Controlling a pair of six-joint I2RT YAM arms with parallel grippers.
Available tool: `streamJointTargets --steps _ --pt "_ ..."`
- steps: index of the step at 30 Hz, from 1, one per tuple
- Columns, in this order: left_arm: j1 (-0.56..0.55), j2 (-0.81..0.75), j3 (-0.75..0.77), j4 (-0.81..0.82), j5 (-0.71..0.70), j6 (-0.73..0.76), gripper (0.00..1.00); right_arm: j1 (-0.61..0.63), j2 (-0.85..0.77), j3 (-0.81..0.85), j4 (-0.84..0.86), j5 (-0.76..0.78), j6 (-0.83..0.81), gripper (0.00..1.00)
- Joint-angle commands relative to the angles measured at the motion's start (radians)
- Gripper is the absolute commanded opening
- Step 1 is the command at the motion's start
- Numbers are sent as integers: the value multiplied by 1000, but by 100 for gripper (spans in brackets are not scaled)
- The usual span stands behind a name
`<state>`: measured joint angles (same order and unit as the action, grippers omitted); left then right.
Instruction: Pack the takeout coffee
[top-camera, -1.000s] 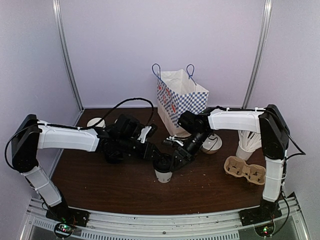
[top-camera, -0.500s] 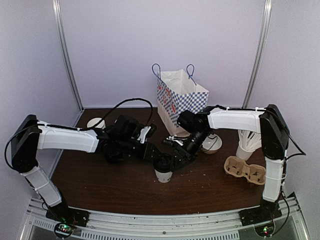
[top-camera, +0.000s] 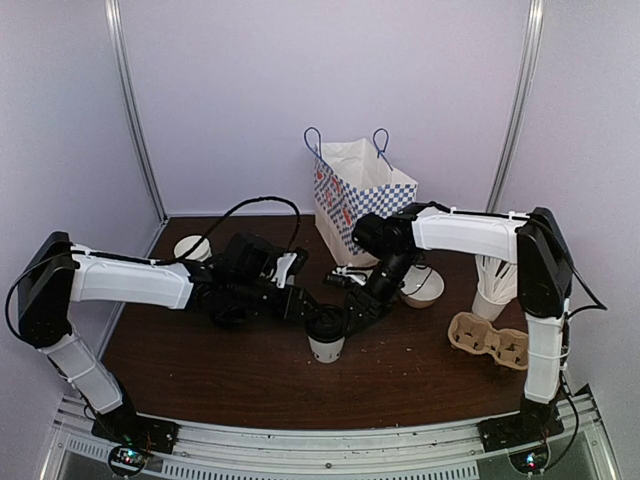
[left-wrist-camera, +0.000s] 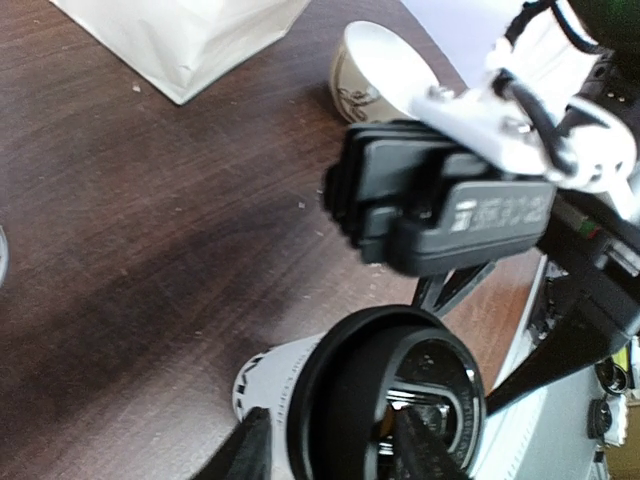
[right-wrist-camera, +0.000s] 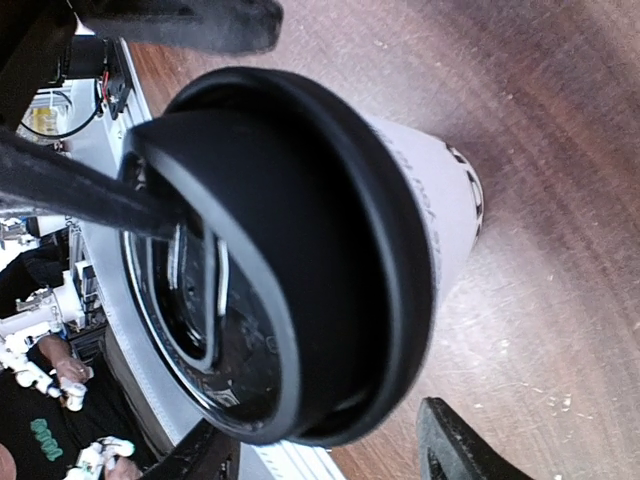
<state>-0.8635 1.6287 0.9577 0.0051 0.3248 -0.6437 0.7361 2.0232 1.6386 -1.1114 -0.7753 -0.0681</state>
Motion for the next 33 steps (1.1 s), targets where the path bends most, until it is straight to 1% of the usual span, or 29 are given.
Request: streamJointTargets --steps 1,5,8,13,17,20,23,24,25,26,27,30,33 --pt "-7 -8 12 -122 -24 83 51 -38 18 40 88 155 -52 66" --pt "-7 -28 113 -217 -97 140 58 -40 -33 106 36 118 -78 72" --pt "-8 -42 160 -269 -115 177 60 -42 -61 133 0 107 -100 76" --pt "-8 -63 208 -355 -130 248 63 -50 -94 123 -14 102 -142 77" --pt "-8 -59 254 -419 -78 336 63 -61 -125 123 -33 94 -189 77" --pt "-9 -36 317 -499 -28 414 64 -81 -183 125 -48 92 -244 77" --pt "-11 -2 386 -581 -35 469 66 -98 -265 91 -32 99 -289 77" --pt "-10 12 410 -609 -44 482 68 -99 -292 77 -26 108 -303 77" --pt "-10 24 433 -635 -57 493 84 -101 -317 63 -19 118 -312 77" --pt "-12 33 447 -651 -74 500 96 -101 -338 48 -17 127 -322 77" --pt "-12 38 457 -656 -77 507 97 -101 -360 34 -15 130 -333 77" --pt "-17 48 471 -657 -57 542 97 -106 -416 -7 -18 132 -367 77" --pt "-27 55 475 -661 -20 626 97 -113 -470 -41 -23 129 -403 78"
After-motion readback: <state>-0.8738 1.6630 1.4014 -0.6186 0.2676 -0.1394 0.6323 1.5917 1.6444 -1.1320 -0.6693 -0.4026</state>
